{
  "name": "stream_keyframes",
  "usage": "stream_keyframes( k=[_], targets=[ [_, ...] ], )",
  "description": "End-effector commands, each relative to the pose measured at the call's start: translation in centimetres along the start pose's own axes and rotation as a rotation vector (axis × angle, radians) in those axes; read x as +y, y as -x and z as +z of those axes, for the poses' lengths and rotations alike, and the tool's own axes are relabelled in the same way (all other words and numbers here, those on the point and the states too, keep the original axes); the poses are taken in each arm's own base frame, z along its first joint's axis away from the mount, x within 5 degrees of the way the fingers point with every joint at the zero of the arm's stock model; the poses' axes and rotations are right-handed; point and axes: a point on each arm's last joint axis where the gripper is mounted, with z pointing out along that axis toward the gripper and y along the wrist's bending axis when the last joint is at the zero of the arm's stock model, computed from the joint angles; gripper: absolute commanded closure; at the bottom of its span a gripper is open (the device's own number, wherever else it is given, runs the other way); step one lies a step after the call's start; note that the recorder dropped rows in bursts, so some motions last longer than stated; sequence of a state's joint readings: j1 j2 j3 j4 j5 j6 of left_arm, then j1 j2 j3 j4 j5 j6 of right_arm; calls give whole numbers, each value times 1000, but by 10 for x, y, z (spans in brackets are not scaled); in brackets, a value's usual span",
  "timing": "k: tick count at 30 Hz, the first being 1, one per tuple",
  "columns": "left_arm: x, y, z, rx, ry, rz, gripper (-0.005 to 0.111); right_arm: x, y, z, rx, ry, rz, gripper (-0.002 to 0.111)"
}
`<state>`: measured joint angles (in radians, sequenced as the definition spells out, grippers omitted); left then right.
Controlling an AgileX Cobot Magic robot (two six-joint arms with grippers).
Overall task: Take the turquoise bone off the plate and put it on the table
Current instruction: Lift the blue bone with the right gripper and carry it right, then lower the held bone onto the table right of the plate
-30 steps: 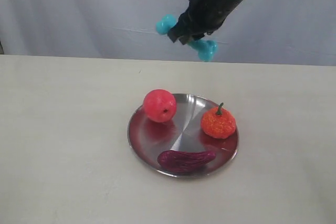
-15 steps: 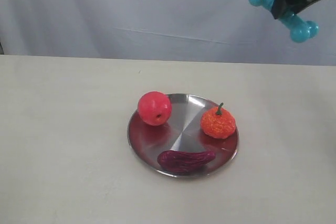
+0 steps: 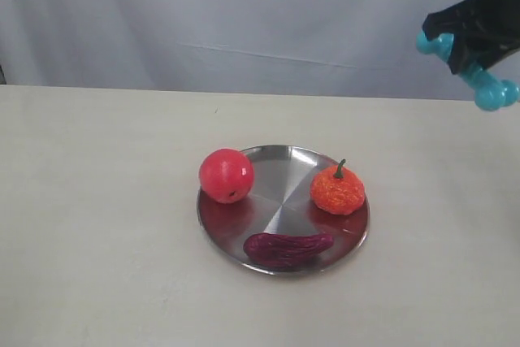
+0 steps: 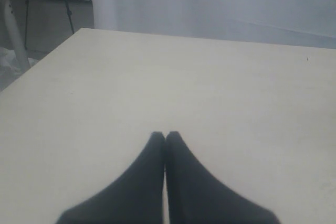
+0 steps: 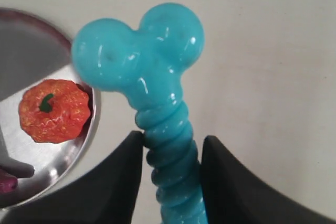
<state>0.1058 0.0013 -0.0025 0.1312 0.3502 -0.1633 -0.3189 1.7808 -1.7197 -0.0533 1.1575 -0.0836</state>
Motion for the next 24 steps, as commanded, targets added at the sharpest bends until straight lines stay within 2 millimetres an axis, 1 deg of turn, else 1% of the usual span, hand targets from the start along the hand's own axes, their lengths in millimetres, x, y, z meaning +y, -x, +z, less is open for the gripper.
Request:
stream_keyframes(
  k=[1,7,16,24],
  targets=[
    [0,0,0,-3,-5,1,107,-4,-12,25,-10,-6,12,109],
    [0,0,0,-3,-5,1,107,0,-25,62,52,1,5,109],
    [0,0,0,-3,-5,1,107,2,-29,110,142,12,4,109],
    [0,0,0,-3,-5,1,107,4,-29,143,145,15,20,109]
  ],
)
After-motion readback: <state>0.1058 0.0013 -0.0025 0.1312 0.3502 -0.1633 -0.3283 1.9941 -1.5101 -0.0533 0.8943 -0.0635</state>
